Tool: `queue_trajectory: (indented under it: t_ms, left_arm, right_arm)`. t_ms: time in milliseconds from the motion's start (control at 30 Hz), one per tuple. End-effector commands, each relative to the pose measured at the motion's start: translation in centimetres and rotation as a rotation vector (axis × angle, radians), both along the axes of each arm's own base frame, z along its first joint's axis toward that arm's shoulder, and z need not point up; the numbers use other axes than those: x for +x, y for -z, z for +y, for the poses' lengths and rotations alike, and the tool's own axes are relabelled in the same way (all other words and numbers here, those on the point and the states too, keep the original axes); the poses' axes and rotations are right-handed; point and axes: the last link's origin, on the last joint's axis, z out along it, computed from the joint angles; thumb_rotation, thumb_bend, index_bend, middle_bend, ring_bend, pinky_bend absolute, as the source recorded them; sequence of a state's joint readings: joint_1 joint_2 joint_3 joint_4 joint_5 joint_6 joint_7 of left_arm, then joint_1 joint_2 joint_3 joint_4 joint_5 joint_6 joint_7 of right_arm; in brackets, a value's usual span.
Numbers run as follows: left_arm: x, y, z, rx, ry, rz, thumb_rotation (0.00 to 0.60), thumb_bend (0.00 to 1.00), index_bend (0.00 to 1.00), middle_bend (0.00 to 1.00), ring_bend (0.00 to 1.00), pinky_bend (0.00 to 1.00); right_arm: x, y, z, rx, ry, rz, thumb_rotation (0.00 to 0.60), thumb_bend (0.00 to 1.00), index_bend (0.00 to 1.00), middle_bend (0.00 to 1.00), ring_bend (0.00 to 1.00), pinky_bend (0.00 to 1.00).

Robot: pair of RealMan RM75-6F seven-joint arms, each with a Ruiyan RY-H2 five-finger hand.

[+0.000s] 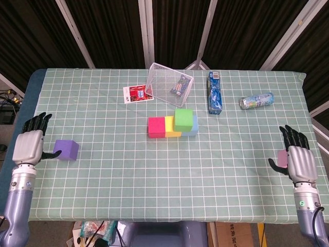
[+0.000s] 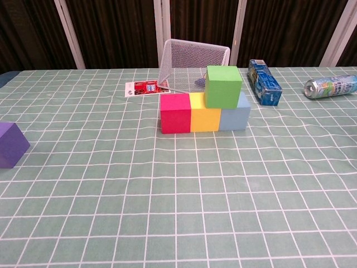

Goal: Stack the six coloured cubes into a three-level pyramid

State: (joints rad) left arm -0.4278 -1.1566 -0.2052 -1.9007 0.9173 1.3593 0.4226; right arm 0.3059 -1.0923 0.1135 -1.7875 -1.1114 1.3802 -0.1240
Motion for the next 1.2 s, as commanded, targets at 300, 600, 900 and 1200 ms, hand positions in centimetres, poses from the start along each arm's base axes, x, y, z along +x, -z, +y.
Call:
queue_trajectory:
  t_ms: [300, 600, 900, 1200]
  left_arm:
    - [-0.7, -1.3, -0.6, 0.011, -0.016, 0.010, 0.600, 0.07, 0.00, 0.10, 0.00, 0.00]
    - [-3.6, 0.2, -0.1, -0.104, -0.103, 0.085, 0.600, 0.07, 0.00, 0.15, 0.00, 0.00]
    - [-5.7, 1.6, 0.6, -0.220, -0.132, 0.167, 0.600, 0.07, 0.00, 0.16, 0.00, 0.00]
    - [-6.6, 2.5, 1.8, -0.318, -0.099, 0.257, 0.600, 0.07, 0.00, 0.16, 0.00, 0.00]
  right_arm:
    - [-0.3, 0.8, 0.1, 0.023, 0.014, 0.006, 0.600, 0.30, 0.00, 0.00, 0.00, 0.00]
    - [-0.4, 1.0, 0.0, 0.025, 0.019, 0.004, 0.600, 0.30, 0.00, 0.00, 0.00, 0.00]
    - [-0.4, 1.1, 0.0, 0.027, 0.021, -0.008, 0.600, 0.30, 0.00, 0.00, 0.00, 0.00]
    - [-0.5, 1.3, 0.0, 0.034, 0.024, -0.021, 0.600, 0.30, 0.00, 0.00, 0.00, 0.00]
